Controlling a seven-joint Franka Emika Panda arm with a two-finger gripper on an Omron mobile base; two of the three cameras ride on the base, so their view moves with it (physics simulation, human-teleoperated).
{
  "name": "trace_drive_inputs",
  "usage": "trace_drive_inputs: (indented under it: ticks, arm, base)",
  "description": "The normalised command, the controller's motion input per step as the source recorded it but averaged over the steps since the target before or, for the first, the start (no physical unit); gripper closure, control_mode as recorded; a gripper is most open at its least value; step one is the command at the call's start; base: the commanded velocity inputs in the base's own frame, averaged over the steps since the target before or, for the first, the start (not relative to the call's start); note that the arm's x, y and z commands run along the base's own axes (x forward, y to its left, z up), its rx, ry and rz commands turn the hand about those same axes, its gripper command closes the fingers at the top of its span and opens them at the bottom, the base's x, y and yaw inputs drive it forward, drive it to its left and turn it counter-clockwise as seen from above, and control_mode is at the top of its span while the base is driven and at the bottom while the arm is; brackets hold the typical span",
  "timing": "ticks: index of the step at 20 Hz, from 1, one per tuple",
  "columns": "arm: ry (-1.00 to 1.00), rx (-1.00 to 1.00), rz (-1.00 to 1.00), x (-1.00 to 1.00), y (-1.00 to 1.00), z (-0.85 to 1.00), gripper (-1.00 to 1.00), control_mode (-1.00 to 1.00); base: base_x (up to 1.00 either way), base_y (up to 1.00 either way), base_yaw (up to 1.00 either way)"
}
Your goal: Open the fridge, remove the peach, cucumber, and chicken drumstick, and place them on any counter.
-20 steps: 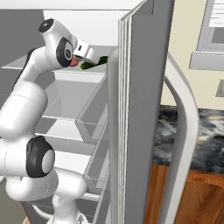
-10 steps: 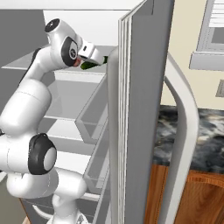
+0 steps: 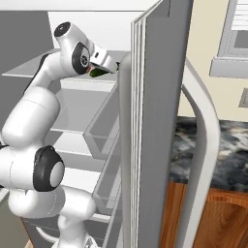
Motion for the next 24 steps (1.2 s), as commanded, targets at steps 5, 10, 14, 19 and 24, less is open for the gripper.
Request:
trace_drive_inputs:
  ticks: [5,10,14,19,24]
  arm:
    - [0.15,0.04,0.0,0.36,0.0,-0.46,-1.0,-1.0]
    - [0.31,0.09,-0.07,0.28,0.01,-0.84,-1.0,-1.0]
    - [0.18,0.05,-0.13,0.2,0.16,-1.0,-1.0,-1.0]
    - [0.12,0.0,-0.13,0.17,0.46,-1.0,-1.0,-1.0]
    - [0.18,0.0,-0.1,0.25,0.55,-1.0,1.0,-1.0]
  base:
    - [0.0,0.0,0.0]
    - [0.0,0.0,0.0]
    - [0.0,0.0,0.0]
    - [0.0,0.0,0.0]
    - [0.0,0.0,0.0]
